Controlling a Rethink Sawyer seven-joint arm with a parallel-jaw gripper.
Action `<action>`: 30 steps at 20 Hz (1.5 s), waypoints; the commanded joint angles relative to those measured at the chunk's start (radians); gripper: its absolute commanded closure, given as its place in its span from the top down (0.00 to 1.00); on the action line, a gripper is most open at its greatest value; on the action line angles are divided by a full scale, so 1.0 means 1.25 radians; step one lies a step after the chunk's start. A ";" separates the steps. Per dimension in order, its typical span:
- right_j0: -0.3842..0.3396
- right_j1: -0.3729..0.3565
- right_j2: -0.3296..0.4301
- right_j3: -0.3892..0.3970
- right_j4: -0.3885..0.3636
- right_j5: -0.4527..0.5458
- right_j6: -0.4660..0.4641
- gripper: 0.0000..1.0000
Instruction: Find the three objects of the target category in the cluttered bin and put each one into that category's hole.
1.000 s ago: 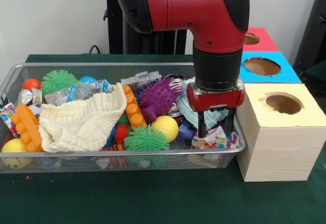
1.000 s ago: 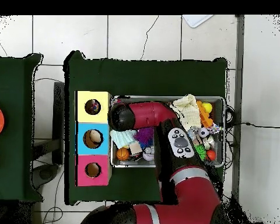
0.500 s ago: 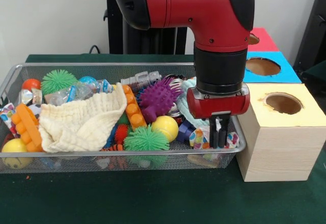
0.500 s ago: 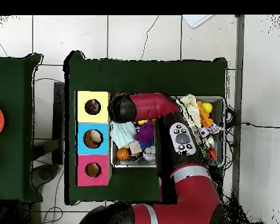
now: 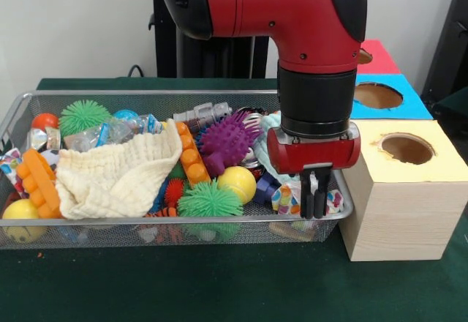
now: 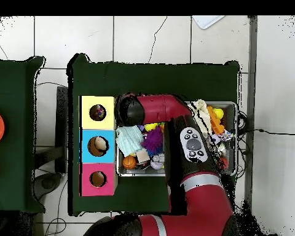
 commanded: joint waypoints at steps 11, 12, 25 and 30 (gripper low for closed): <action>-0.025 -0.013 0.010 0.089 -0.010 0.046 0.019 1.00; -0.026 -0.014 0.009 0.095 -0.011 0.043 0.021 1.00; -0.035 -0.018 0.004 0.197 -0.038 -0.040 0.045 1.00; -0.030 0.006 -0.001 0.179 -0.040 -0.049 0.045 1.00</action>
